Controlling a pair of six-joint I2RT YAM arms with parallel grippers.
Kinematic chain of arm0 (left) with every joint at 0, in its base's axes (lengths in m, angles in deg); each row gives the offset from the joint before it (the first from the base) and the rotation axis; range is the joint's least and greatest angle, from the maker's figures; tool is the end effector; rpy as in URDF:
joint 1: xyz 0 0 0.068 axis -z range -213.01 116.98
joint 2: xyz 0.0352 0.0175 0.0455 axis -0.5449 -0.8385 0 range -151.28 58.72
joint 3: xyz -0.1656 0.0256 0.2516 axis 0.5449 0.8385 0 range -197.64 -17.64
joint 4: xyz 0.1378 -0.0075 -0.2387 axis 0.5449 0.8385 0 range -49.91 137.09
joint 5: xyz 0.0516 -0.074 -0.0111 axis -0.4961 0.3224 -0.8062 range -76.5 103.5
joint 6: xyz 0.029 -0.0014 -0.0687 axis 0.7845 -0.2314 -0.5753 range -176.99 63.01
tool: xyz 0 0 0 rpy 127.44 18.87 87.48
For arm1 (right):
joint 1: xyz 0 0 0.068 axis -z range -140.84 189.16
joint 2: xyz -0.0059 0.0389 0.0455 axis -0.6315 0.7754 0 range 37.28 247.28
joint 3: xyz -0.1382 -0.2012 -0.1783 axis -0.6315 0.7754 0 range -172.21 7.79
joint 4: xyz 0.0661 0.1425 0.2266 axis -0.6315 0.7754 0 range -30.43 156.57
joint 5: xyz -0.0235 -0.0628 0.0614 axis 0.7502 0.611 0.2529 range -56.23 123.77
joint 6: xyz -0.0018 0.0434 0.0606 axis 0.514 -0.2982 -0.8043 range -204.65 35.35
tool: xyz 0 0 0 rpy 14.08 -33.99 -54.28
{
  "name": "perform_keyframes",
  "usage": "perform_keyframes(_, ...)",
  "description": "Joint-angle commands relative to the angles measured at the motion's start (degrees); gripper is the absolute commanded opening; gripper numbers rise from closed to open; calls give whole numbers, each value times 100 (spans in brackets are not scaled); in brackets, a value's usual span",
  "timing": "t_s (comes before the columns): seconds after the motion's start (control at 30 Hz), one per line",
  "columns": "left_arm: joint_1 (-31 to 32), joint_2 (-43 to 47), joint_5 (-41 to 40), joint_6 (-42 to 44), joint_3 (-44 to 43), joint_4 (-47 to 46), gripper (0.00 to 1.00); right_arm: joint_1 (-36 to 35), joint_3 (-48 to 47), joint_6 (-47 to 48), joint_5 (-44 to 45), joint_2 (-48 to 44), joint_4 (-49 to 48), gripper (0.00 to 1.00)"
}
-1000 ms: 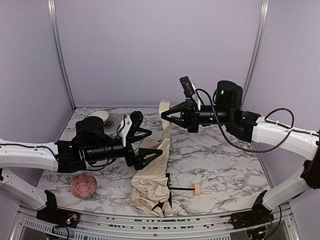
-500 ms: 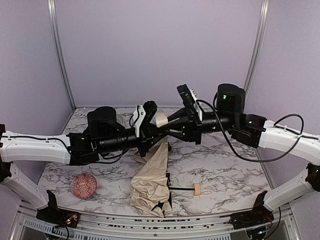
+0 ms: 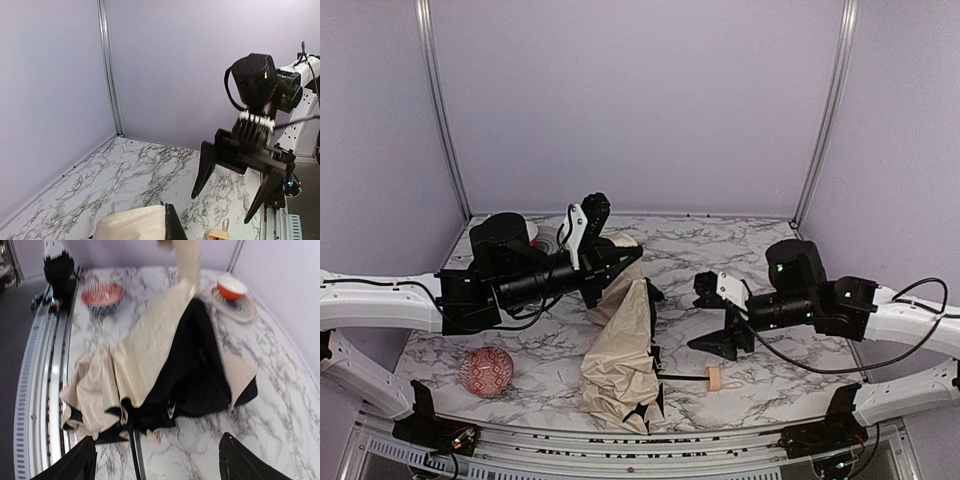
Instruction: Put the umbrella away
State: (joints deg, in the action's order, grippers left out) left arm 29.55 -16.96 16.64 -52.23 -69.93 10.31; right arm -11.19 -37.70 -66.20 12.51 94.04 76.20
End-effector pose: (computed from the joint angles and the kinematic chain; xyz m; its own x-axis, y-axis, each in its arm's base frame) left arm 0.1561 -0.3082 0.3656 0.1266 -0.0642 -0.9899 0.9039 0.4185 0.0884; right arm 0.1373 0.2012 0.3058 0.0087 -0.4517 -0.8921 -0.9691 0.2162 -0.1189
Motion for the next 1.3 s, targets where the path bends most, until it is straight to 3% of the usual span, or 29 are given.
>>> perform_keyframes(0.0,-13,121,-13,96,36,-233,0,-387,563,839,663,615,-102,81)
perform_keyframes(0.3,-11,246,117,83,83,-238,0,-634,510,1474,862,2502,-466,73)
perform_keyframes(0.43,-13,327,100,87,113,-238,0,-646,388,1588,885,3072,-514,64)
perform_keyframes(0.67,14,489,428,4,54,-223,0,-572,356,1413,1358,3368,-898,14)
perform_keyframes(0.77,87,672,497,-6,104,-139,0,-200,315,1242,1044,3220,-961,3)
perform_keyframes(1.27,1018,930,353,271,607,904,0,2431,-485,-158,-1020,2143,-1449,0)
